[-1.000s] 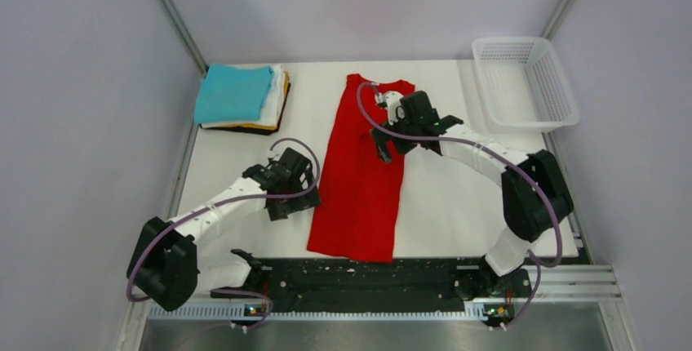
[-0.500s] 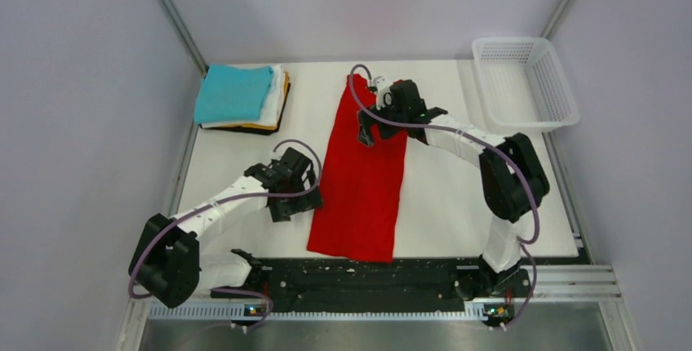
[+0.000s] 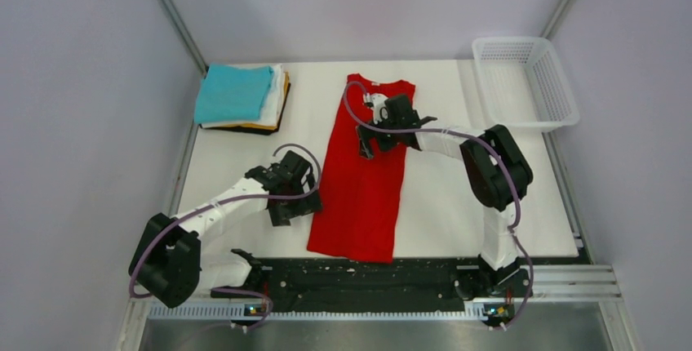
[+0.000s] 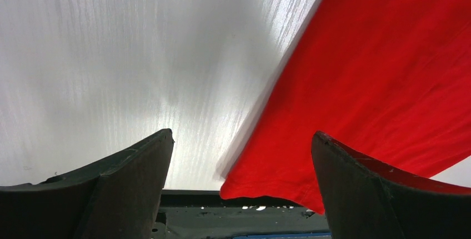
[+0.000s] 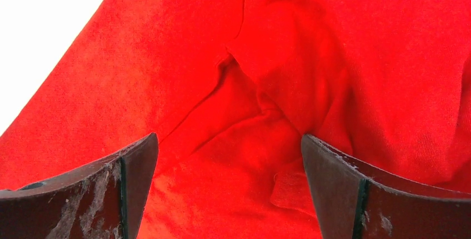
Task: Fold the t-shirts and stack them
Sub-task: Rotate the tshirt 75 degrees, then grab the bottom of the folded rectangular tshirt with both arms, then fold the folded rectangular tshirt in 1/3 of the way, then grab one side of the 2/3 rectangular tshirt with both arms
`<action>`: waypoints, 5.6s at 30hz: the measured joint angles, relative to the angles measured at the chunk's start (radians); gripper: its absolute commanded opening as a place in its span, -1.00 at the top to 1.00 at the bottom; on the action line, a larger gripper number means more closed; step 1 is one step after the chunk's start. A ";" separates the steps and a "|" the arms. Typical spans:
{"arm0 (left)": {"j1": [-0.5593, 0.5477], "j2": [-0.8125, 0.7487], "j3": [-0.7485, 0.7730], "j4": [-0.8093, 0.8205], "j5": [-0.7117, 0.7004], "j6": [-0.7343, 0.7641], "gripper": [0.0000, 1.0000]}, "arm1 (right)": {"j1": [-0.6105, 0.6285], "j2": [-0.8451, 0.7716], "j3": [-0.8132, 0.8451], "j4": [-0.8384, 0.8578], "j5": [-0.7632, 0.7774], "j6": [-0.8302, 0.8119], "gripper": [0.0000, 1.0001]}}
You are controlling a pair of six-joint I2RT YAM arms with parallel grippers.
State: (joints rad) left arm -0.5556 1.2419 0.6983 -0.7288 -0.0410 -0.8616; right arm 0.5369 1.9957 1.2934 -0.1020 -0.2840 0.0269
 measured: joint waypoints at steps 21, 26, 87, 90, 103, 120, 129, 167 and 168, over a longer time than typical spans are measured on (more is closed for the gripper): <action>-0.002 -0.261 -0.163 -0.053 0.094 -0.027 -0.56 | 0.446 -0.655 -0.341 -0.186 0.240 0.119 -0.84; -0.025 -0.324 -0.228 -0.030 0.167 -0.031 -0.32 | 0.659 -0.676 -0.460 -0.316 0.310 0.233 -0.63; -0.028 0.268 0.410 0.150 0.023 0.074 1.00 | 0.326 -0.685 -0.415 -0.304 0.566 0.376 0.74; -0.008 0.330 0.471 0.153 0.035 0.102 1.00 | 0.281 -0.667 -0.397 -0.280 0.552 0.359 0.74; 0.065 0.557 0.692 0.106 0.095 0.205 1.00 | 0.157 -0.500 -0.335 -0.211 0.495 0.302 0.74; 0.110 0.771 0.885 0.071 0.112 0.249 -0.55 | 0.089 -0.317 -0.254 -0.167 0.546 0.299 -0.24; 0.149 0.749 0.947 0.081 0.118 0.235 -0.97 | 0.061 -0.296 -0.148 -0.168 0.630 0.289 -0.97; 0.203 0.406 0.201 0.384 0.115 0.000 1.00 | 0.211 -0.730 -0.634 -0.153 0.301 0.452 -0.94; 0.203 0.405 0.193 0.396 0.121 -0.008 1.00 | 0.211 -0.730 -0.634 -0.153 0.301 0.454 -0.92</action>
State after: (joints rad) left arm -0.3531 1.6470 0.8913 -0.3325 0.0803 -0.8696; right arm 0.7479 1.2655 0.6594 -0.2550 0.0174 0.4808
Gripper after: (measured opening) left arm 0.086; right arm 0.981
